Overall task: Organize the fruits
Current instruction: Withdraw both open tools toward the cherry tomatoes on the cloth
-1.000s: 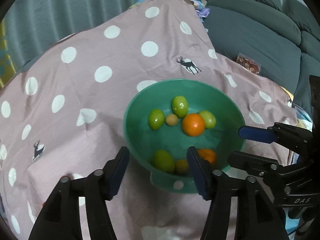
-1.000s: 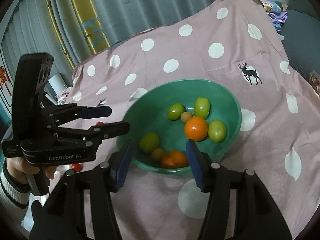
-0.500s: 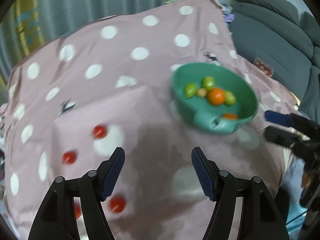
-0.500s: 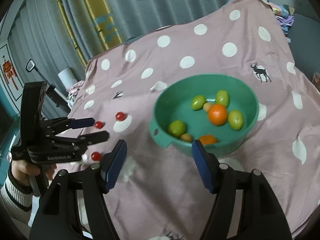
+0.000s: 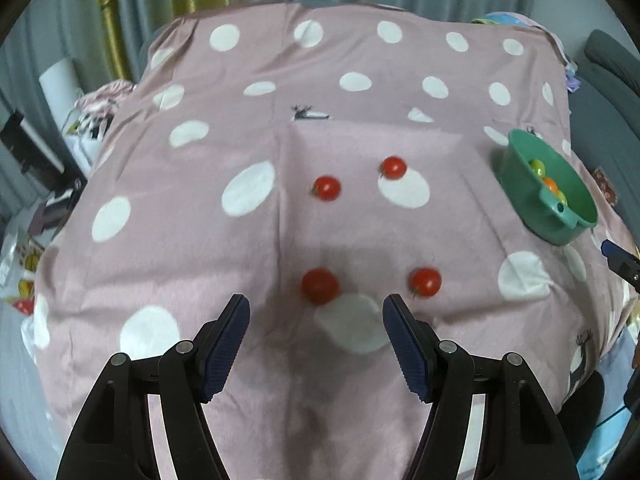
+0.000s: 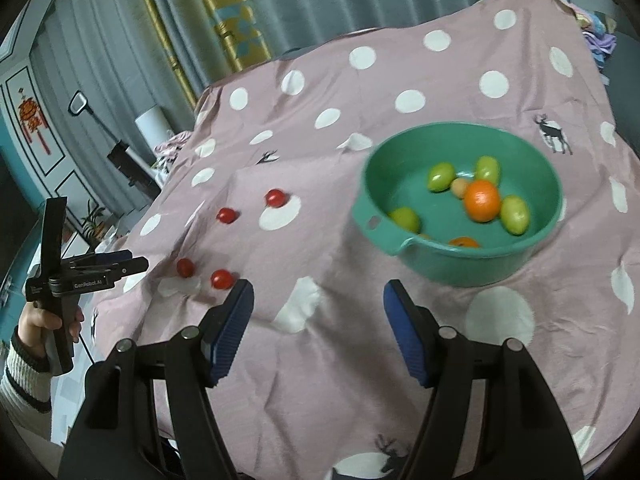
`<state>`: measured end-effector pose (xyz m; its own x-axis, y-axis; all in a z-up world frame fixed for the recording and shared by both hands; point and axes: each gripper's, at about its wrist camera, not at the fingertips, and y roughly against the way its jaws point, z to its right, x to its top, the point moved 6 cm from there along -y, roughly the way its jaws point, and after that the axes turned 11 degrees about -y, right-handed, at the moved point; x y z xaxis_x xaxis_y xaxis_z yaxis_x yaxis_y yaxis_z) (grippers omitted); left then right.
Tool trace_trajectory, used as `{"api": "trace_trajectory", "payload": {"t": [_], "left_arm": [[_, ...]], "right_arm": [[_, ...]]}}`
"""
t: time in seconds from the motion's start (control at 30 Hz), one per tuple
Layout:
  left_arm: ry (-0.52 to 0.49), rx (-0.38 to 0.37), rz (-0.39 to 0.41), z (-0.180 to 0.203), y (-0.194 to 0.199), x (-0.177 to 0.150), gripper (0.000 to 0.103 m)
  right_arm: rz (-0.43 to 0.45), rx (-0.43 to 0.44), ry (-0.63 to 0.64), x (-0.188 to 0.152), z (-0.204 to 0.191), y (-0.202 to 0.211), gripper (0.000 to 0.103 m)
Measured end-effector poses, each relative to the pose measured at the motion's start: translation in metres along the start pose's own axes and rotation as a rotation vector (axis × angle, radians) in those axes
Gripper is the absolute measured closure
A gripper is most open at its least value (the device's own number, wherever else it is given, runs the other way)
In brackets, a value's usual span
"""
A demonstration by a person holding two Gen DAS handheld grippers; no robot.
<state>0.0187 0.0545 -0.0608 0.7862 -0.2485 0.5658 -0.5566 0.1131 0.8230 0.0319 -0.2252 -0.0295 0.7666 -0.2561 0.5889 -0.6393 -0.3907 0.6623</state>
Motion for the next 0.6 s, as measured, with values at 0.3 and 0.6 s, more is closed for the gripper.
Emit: {"api": "trace_trajectory", "payload": {"t": [0.3,0.6], "left_arm": [[-0.006,-0.065,0.016,0.003,-0.004,-0.012,0.034],[-0.006,-0.164,0.077,0.004,-0.003,-0.006,0.034]], "right_arm": [[-0.107,0.035,0.055,-0.02,-0.036,-0.034,0.035],[-0.189,0.067,0.104,-0.03,-0.066,-0.067,0.035]]}}
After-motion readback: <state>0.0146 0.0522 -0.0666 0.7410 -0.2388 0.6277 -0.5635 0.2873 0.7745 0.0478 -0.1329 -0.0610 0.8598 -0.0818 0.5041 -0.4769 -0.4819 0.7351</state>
